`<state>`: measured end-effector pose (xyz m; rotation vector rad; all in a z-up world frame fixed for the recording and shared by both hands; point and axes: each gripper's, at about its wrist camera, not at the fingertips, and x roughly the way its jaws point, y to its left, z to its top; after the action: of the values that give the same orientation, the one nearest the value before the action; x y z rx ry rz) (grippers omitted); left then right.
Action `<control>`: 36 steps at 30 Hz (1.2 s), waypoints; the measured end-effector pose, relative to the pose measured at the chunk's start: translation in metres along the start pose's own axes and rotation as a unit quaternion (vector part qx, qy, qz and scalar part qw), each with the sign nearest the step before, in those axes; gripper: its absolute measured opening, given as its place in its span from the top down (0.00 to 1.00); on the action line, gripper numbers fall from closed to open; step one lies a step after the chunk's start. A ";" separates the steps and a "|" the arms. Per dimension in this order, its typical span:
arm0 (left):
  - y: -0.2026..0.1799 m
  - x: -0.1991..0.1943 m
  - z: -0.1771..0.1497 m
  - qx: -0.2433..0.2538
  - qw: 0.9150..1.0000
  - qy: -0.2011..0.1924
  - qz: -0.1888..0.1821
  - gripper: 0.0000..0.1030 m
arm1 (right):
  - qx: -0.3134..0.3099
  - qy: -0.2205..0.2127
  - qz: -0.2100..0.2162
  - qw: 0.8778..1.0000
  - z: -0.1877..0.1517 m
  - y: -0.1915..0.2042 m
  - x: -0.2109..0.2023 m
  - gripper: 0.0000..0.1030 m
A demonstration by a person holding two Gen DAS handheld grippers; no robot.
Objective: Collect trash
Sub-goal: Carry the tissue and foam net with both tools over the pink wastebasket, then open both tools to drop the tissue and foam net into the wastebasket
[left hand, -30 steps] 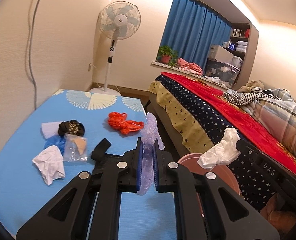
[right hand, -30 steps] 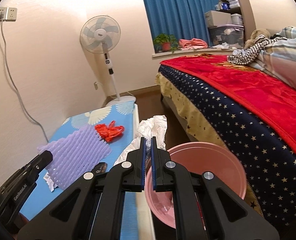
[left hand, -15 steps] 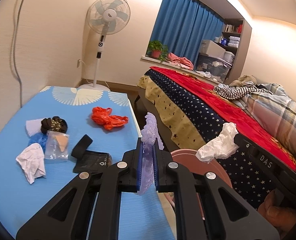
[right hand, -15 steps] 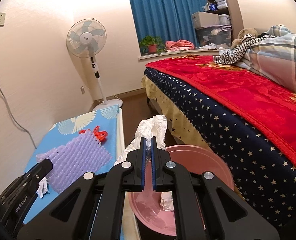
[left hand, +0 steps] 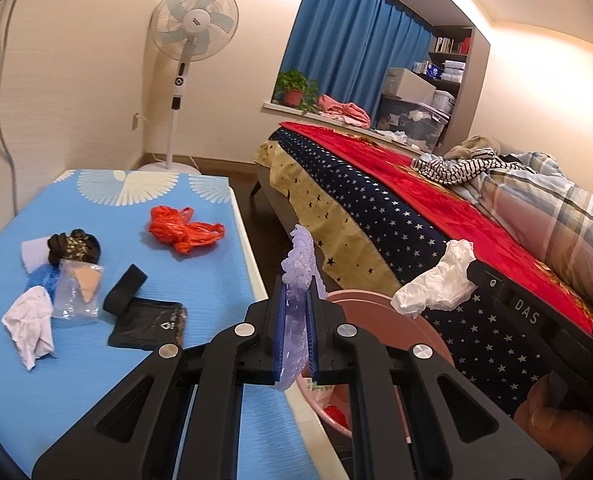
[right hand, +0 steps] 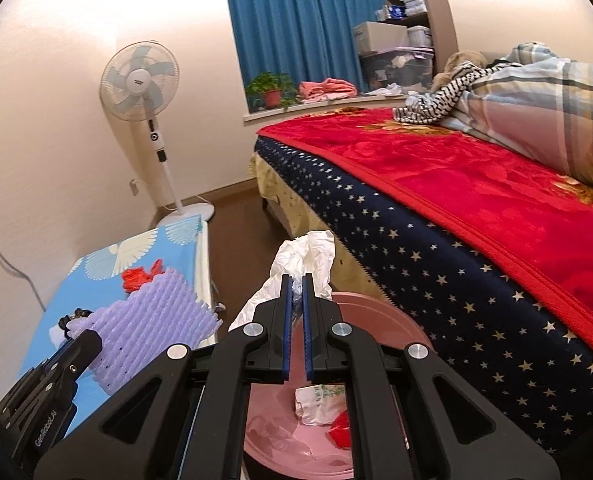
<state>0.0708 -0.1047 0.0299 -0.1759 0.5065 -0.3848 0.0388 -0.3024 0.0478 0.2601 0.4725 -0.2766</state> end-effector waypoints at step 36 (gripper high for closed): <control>-0.022 0.043 -0.019 0.011 0.997 0.064 -0.028 0.58 | 0.024 0.030 -0.083 0.996 -0.005 -0.035 0.019 0.56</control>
<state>0.0892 -0.1434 0.0005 -0.1452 0.6252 -0.4574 0.0414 -0.3366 0.0280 0.2764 0.5482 -0.4441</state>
